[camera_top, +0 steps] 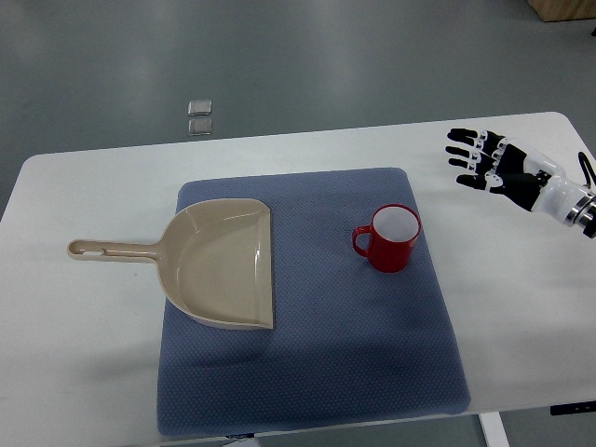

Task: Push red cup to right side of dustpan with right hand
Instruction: 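Move the right hand down toward the red mug's side away from the dustpan, then place the right hand's fingers against the red mug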

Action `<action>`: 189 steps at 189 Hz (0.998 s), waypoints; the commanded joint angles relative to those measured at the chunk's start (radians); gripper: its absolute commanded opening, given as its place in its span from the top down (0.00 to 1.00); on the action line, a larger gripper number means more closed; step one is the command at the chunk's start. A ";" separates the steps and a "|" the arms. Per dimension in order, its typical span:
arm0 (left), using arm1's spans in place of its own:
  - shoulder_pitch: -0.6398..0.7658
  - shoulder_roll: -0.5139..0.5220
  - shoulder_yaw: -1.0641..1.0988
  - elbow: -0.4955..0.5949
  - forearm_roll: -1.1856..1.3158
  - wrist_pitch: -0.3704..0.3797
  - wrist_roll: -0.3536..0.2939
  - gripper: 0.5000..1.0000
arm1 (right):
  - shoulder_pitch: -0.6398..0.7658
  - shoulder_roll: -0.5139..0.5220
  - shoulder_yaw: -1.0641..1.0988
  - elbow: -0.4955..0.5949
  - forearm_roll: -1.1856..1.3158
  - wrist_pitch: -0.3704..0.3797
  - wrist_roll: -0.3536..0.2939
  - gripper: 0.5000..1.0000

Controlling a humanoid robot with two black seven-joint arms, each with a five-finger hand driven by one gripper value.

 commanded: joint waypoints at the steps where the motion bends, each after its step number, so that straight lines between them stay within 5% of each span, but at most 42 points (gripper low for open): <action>1: 0.000 0.000 -0.001 -0.001 0.000 0.000 0.000 0.00 | -0.026 0.004 0.005 0.002 -0.084 0.000 0.068 0.13; 23: 0.000 0.000 -0.001 -0.001 0.000 0.000 0.000 0.00 | -0.041 0.015 0.006 0.002 -0.124 0.000 0.139 0.13; 130: 0.000 0.000 -0.001 0.001 -0.002 0.001 0.000 0.00 | -0.126 0.099 0.001 0.002 -0.213 0.000 0.139 0.13; 189: 0.002 0.000 -0.001 -0.001 -0.002 0.001 0.000 0.00 | -0.142 0.160 0.002 0.002 -0.215 -0.092 0.139 0.13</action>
